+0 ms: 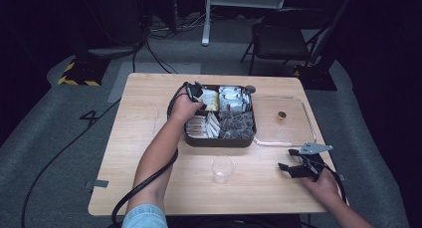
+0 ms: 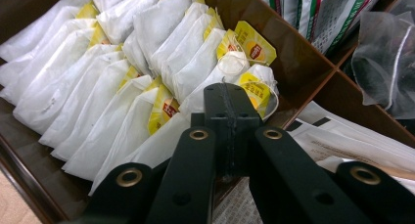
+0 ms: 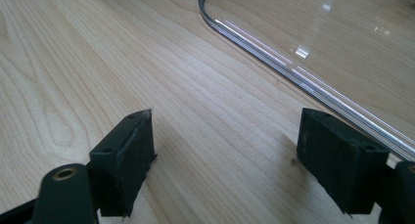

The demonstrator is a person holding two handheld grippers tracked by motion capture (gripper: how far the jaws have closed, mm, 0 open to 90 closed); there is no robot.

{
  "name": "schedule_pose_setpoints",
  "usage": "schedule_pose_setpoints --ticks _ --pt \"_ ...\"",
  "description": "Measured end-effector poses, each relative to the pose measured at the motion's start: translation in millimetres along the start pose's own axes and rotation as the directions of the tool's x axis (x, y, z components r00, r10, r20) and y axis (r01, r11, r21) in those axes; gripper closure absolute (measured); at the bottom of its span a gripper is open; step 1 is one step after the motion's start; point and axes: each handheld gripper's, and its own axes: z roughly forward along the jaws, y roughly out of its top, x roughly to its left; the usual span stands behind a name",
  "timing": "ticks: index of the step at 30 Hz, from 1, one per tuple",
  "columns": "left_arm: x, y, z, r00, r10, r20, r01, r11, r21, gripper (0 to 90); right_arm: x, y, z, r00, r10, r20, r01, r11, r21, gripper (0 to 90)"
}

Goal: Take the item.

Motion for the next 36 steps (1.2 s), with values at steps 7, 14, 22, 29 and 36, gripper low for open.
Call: schedule_pose_setpoints --ticks 7,14,22,29,36 --pt "-0.5 0.6 -12.9 1.0000 0.004 -0.005 -0.005 0.9982 -0.059 90.0 0.0 0.0 0.0 1.0000 0.000 0.000 0.000 1.000 0.000 21.8" --pt "-0.6 2.1 -29.3 0.9999 0.010 -0.009 -0.011 0.9946 -0.104 90.0 0.0 0.0 0.0 1.0000 0.000 0.000 0.000 1.000 0.000 21.7" --pt "-6.8 6.0 -43.9 0.9996 0.029 -0.001 -0.029 0.9918 -0.125 90.0 0.0 0.0 0.0 1.0000 0.000 0.001 0.000 1.000 0.000 21.9" --pt "-21.6 11.4 -64.8 0.9973 0.073 -0.003 -0.073 0.9864 -0.147 90.0 0.0 0.0 0.0 1.0000 0.001 0.000 -0.001 1.000 0.000 21.9" --pt "-39.5 12.3 -81.9 0.9940 0.109 0.009 -0.106 0.9804 -0.166 90.0 -0.3 0.3 0.3 1.0000 0.001 0.001 -0.001 1.000 -0.002 22.8"
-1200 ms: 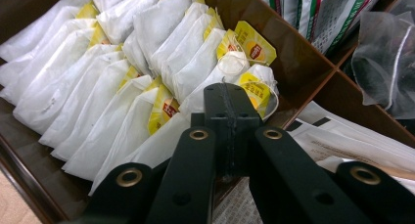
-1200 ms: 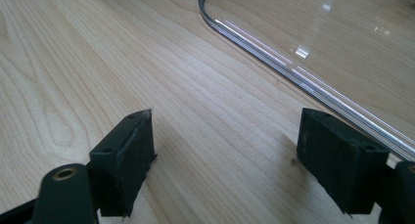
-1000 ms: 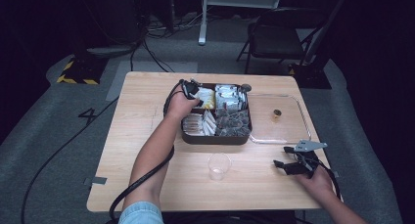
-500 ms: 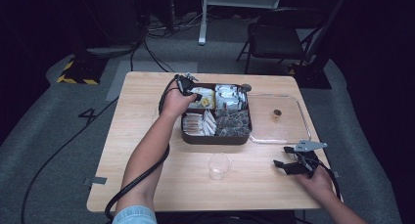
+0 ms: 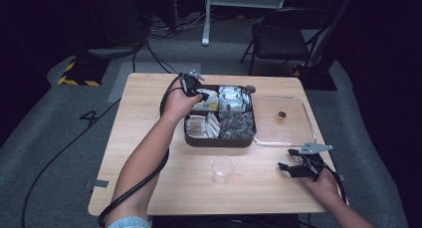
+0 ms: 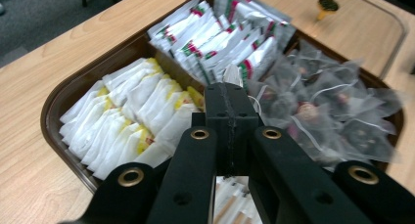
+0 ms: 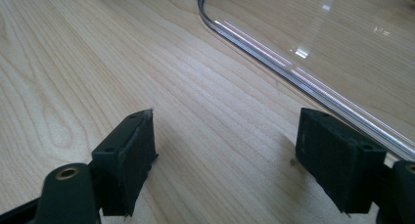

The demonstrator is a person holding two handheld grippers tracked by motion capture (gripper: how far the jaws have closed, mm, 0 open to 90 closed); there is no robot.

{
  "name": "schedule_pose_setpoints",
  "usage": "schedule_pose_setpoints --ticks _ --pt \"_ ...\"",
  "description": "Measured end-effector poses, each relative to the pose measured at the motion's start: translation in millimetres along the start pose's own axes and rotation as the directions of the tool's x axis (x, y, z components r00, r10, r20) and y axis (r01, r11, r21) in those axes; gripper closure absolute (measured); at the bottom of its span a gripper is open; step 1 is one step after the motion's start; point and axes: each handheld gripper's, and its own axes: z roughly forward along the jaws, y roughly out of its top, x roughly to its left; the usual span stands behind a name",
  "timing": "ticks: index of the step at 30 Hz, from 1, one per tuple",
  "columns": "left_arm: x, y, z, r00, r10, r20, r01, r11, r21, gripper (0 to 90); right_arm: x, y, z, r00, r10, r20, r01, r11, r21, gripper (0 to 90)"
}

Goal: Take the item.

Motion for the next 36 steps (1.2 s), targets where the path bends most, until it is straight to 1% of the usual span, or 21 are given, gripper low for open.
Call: schedule_pose_setpoints --ticks 3,4,5,7,11,12,13,14,15,18,19,20,21,22,23,26,28,29,32,34,36 --pt "-8.7 1.4 -7.0 0.9998 0.018 0.013 -0.018 0.9998 -0.006 90.0 0.0 0.0 0.0 1.0000 0.001 0.000 -0.001 1.000 0.000 22.9" --pt "-8.7 1.4 -7.0 0.9998 0.018 0.013 -0.018 0.9998 -0.006 90.0 0.0 0.0 0.0 1.0000 0.001 0.000 -0.001 1.000 0.000 22.9" --pt "-14.8 2.2 -11.4 0.9993 0.032 0.020 -0.031 0.9994 -0.013 90.0 0.0 0.0 0.0 1.0000 0.001 0.000 -0.001 1.000 0.000 22.9" --pt "-21.5 2.5 -16.2 0.9988 0.041 0.028 -0.041 0.9990 -0.017 90.0 0.0 0.0 0.0 1.0000 0.000 0.000 0.000 1.000 0.000 22.9" --pt "-36.7 0.9 -28.2 0.9980 0.045 0.043 -0.045 0.9988 -0.018 90.0 0.0 0.0 0.0 1.0000 0.001 0.000 -0.001 1.000 0.001 22.9" --pt "-36.7 0.9 -28.2 0.9980 0.045 0.043 -0.045 0.9988 -0.018 90.0 0.0 0.0 0.0 1.0000 0.001 0.000 -0.001 1.000 0.001 22.9" --pt "-45.1 -0.9 -35.1 0.9970 0.056 0.053 -0.055 0.9982 -0.023 90.0 0.0 0.0 0.0 1.0000 0.000 0.000 0.000 1.000 0.000 22.9" --pt "-45.1 -0.9 -35.1 0.9970 0.056 0.053 -0.055 0.9982 -0.023 90.0 0.0 0.0 0.0 1.0000 0.000 0.000 0.000 1.000 0.000 22.9" --pt "-53.5 -3.1 -42.6 0.9957 0.070 0.061 -0.069 0.9973 -0.024 90.0 0.0 0.0 0.0 1.0000 0.001 0.000 -0.001 1.000 0.000 22.9" --pt "-66.5 -7.4 -52.6 0.9939 0.084 0.072 -0.083 0.9962 -0.027 90.0 0.0 0.0 0.0 1.0000 0.000 0.001 0.000 1.000 0.000 22.9" --pt "-70.2 -9.0 -55.8 0.9928 0.093 0.075 -0.092 0.9955 -0.024 90.0 0.0 0.0 0.0 1.0000 0.000 0.000 0.000 1.000 0.000 22.9" --pt "-70.2 -9.0 -55.8 0.9928 0.093 0.075 -0.092 0.9955 -0.024 90.0 0.0 0.0 0.0 1.0000 0.001 0.000 -0.001 1.000 0.000 22.9" --pt "-77.7 -13.1 -61.5 0.9918 0.102 0.078 -0.101 0.9948 -0.018 90.0 0.0 0.0 0.0 1.0000 0.001 0.000 -0.001 1.000 0.000 22.9" --pt "-77.7 -13.1 -61.5 0.9918 0.102 0.078 -0.101 0.9948 -0.018 90.0 0.0 0.0 0.0 1.0000 0.001 0.000 -0.001 1.000 0.000 22.9" --pt "-84.4 -17.6 -67.0 0.9912 0.107 0.079 -0.106 0.9943 -0.014 90.0 0.0 0.1 0.0 1.0000 0.001 0.000 -0.001 1.000 0.000 22.9" --pt "-93.8 -25.7 -73.2 0.9899 0.106 0.094 -0.105 0.9943 -0.020 90.0 0.0 0.1 0.0 1.0000 0.001 0.000 -0.001 1.000 0.000 22.9" --pt "-96.6 -28.4 -74.9 0.9894 0.107 0.098 -0.106 0.9942 -0.021 90.0 0.0 0.1 0.0 1.0000 0.001 0.000 -0.001 1.000 0.000 22.9" --pt "-101.3 -33.6 -77.8 0.9878 0.112 0.108 -0.110 0.9935 -0.029 90.0 0.0 0.1 0.0 1.0000 0.001 0.000 -0.001 1.000 0.000 22.9" --pt "-107.8 -40.8 -81.6 0.9862 0.117 0.117 -0.113 0.9929 -0.036 90.0 0.0 0.1 0.0 1.0000 0.001 0.000 -0.001 1.000 0.001 22.9" --pt "-109.8 -43.0 -82.9 0.9851 0.119 0.124 -0.116 0.9926 -0.036 90.0 0.0 0.1 0.0 1.0000 0.001 0.000 -0.001 1.000 0.000 22.9" --pt "-116.2 -49.2 -86.5 0.9830 0.127 0.133 -0.123 0.9917 -0.039 90.0 0.0 0.1 0.0 1.0000 0.001 0.000 -0.001 1.000 0.000 22.9"
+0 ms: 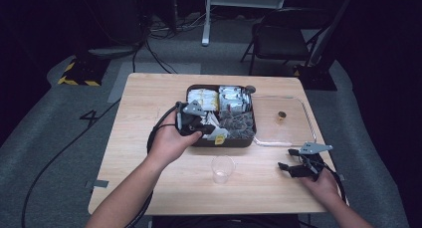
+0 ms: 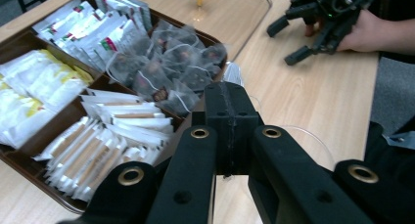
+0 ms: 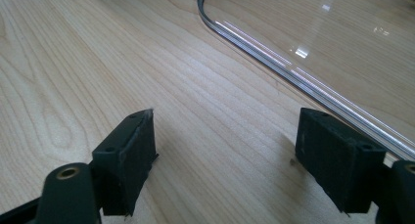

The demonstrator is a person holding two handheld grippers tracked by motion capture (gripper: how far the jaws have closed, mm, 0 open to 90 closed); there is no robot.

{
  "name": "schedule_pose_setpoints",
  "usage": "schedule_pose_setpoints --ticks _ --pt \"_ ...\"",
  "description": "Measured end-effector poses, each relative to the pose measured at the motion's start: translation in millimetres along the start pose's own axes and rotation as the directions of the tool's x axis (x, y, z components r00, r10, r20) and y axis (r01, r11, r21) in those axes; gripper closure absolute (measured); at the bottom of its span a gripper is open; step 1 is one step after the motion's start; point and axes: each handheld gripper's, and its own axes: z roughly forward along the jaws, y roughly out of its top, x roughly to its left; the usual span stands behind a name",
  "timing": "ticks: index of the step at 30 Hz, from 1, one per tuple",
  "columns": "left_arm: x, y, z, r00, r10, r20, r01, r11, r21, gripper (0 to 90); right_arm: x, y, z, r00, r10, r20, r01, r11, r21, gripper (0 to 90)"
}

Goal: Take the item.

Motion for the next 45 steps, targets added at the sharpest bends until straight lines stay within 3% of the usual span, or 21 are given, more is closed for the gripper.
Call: schedule_pose_setpoints --ticks 10,21,29,40,45 --pt "-16.6 -13.8 -4.1 0.9997 0.014 0.022 -0.014 0.9999 -0.006 90.0 0.0 0.0 0.0 1.0000 0.000 0.000 0.000 1.000 0.000 22.9" --pt "-32.2 -33.0 10.6 0.9982 0.015 0.059 -0.016 0.9997 0.018 90.0 0.0 0.1 0.1 1.0000 0.000 0.001 0.000 1.000 0.000 22.9" --pt "-38.7 -35.1 16.9 0.9972 0.034 0.067 -0.037 0.9980 0.052 90.0 0.0 0.2 0.3 1.0000 0.001 0.002 -0.001 1.000 0.000 22.9" --pt "-42.1 -34.5 23.4 0.9967 0.063 0.052 -0.068 0.9922 0.105 90.0 0.0 0.2 0.3 1.0000 0.001 0.002 -0.001 1.000 0.000 22.9" --pt "-43.1 -32.1 23.5 0.9964 0.074 0.042 -0.078 0.9912 0.107 89.6 0.0 0.2 0.3 1.0000 0.001 0.002 -0.001 1.000 0.000 22.9"
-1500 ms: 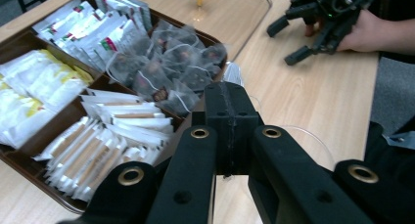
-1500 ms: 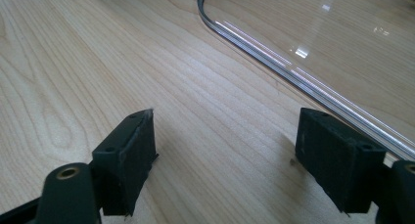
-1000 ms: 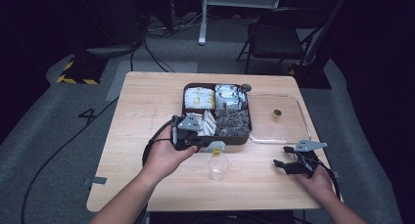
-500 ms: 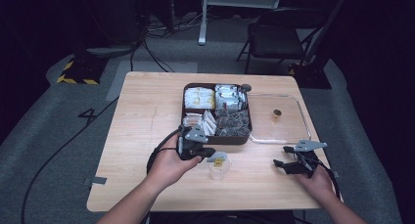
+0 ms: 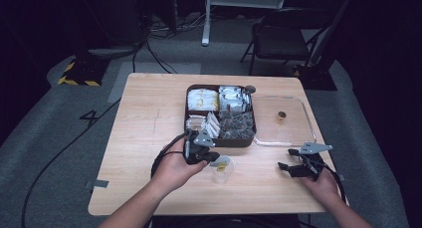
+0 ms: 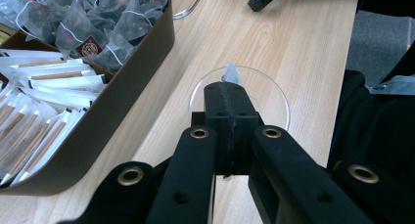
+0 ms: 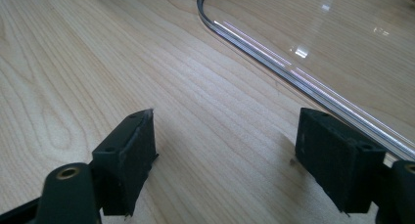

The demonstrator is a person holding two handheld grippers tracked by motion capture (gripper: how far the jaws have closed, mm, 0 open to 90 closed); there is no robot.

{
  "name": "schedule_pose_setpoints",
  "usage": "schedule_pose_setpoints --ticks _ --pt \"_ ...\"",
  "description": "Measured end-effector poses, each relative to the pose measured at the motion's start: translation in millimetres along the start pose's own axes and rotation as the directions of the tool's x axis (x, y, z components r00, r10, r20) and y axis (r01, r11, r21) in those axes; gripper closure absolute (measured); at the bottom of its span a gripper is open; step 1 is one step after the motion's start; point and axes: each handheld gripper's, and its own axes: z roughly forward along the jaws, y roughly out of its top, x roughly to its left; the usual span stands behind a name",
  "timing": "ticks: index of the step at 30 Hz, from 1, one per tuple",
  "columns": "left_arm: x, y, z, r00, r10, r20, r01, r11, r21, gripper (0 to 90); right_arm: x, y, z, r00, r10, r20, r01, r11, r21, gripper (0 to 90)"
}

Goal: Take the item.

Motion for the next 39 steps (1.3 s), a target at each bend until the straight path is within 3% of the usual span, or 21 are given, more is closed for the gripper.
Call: schedule_pose_setpoints --ticks 3,10,13,15,21,22,23,28,32,34,35,37,39 --pt "0.0 1.1 2.0 0.9999 -0.006 0.013 0.006 1.0000 0.000 82.1 0.1 0.0 0.0 1.0000 0.001 0.000 -0.001 1.000 0.000 22.9" --pt "0.8 0.6 5.3 0.9998 -0.013 0.017 0.013 0.9998 -0.014 75.5 0.0 0.0 0.0 1.0000 0.000 0.000 0.000 1.000 0.000 22.9" --pt "7.1 0.4 4.1 0.9987 -0.046 0.024 0.047 0.9965 -0.069 67.3 0.1 0.0 0.0 1.0000 0.001 -0.001 -0.001 1.000 0.000 22.9" --pt "9.7 -0.1 4.0 0.9987 -0.046 0.020 0.048 0.9951 -0.086 58.9 0.1 0.0 -0.1 1.0000 0.001 0.000 -0.001 1.000 0.000 22.9" --pt "30.6 -10.9 -2.8 0.9957 -0.086 -0.036 0.079 0.9838 -0.161 42.1 0.0 0.0 -0.1 1.0000 0.000 0.000 0.000 1.000 0.001 22.9" --pt "37.1 -16.7 -7.5 0.9930 -0.107 -0.052 0.096 0.9804 -0.172 40.7 -0.1 0.0 0.0 1.0000 0.000 0.000 0.000 1.000 0.000 22.9" --pt "37.1 -16.7 -7.5 0.9930 -0.107 -0.052 0.096 0.9804 -0.172 40.2 -0.1 0.0 0.0 1.0000 0.000 0.000 0.000 1.000 0.000 22.9" --pt "50.0 -35.2 -21.4 0.9828 -0.122 -0.139 0.099 0.9819 -0.162 38.2 -5.2 -3.5 -3.9 0.9989 -0.032 -0.035 0.032 0.999 -0.001 22.7" --pt "56.4 -50.7 -28.1 0.9671 -0.144 -0.209 0.115 0.9826 -0.146 36.7 -4.4 -4.6 -5.2 0.9995 -0.021 -0.025 0.021 1.000 0.000 22.7" --pt "58.0 -54.3 -29.8 0.9648 -0.145 -0.219 0.117 0.9837 -0.137 36.4 -4.4 -4.6 -5.2 0.9995 -0.021 -0.025 0.021 1.000 0.000 22.7" --pt "60.6 -61.4 -32.6 0.9593 -0.157 -0.235 0.129 0.9830 -0.131 36.1 -4.5 -4.6 -5.2 0.9995 -0.020 -0.025 0.020 1.000 0.000 22.7" --pt "63.6 -68.1 -36.1 0.9552 -0.167 -0.244 0.139 0.9819 -0.128 35.3 -4.5 -4.6 -5.2 0.9995 -0.020 -0.025 0.020 1.000 0.000 22.7" --pt "65.3 -71.5 -37.5 0.9539 -0.171 -0.247 0.143 0.9812 -0.130 34.5 -4.5 -4.6 -5.2 0.9995 -0.021 -0.025 0.020 1.000 0.000 22.7"
